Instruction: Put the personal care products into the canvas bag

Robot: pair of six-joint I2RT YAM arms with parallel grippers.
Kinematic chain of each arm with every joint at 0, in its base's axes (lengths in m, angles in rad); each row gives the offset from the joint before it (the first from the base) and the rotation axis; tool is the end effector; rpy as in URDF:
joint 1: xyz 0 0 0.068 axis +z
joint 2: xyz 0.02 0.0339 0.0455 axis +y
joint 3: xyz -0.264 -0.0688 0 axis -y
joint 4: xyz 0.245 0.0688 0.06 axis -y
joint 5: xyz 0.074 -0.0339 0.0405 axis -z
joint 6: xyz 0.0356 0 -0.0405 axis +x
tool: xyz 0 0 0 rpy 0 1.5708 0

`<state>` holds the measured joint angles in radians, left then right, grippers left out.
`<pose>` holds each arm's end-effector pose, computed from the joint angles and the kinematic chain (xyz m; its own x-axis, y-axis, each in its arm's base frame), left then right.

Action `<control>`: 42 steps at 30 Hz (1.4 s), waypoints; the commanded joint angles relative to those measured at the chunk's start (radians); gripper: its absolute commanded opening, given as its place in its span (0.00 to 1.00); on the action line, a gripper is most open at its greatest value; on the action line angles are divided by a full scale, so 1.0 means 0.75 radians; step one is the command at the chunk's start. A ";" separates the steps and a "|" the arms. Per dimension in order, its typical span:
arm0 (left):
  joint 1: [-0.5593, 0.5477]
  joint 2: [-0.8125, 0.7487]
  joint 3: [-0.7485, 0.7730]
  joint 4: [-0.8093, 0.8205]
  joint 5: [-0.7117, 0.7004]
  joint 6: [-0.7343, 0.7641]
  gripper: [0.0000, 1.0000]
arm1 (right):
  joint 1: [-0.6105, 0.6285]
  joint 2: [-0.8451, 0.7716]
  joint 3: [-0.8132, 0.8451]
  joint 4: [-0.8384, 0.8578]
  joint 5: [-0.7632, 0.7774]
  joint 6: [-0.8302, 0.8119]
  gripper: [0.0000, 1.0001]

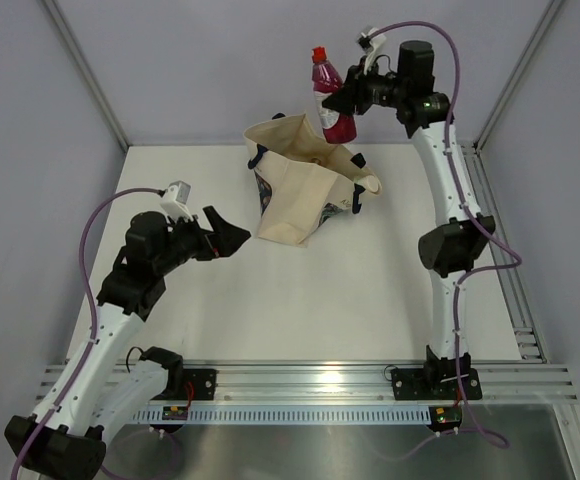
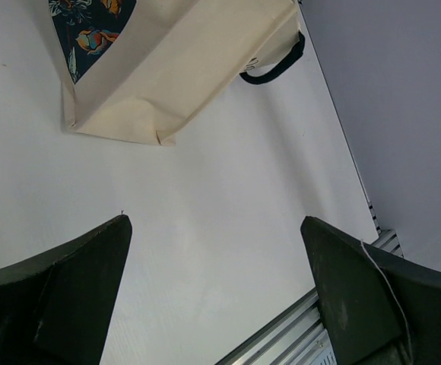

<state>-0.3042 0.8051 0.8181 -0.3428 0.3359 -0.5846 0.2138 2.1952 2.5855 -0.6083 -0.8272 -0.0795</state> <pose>0.1711 -0.0660 0.3321 -0.5779 -0.3647 -0.7301 0.3134 0.7268 -0.6111 0.4575 0.1261 0.4552 -0.1435 -0.0862 -0.9859 -0.8600 0.5038 0.0811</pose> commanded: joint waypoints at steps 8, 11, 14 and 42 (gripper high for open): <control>0.005 -0.059 -0.019 -0.001 -0.027 0.010 0.99 | 0.167 -0.141 -0.590 0.240 0.066 -0.401 0.00; 0.005 -0.059 -0.050 0.021 -0.022 0.004 0.99 | 0.232 -0.237 -0.784 0.273 0.140 -0.479 0.00; 0.005 -0.047 -0.074 0.062 -0.008 -0.004 0.99 | 0.269 -0.239 -0.856 0.296 0.233 -0.444 0.02; 0.005 0.004 -0.029 -0.011 -0.309 0.211 0.99 | -0.111 -0.926 -1.189 -0.077 1.068 0.055 0.99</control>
<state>-0.3042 0.8070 0.7647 -0.3767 0.1684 -0.4702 0.1448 1.6180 1.7847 -0.6861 -0.1894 -0.0910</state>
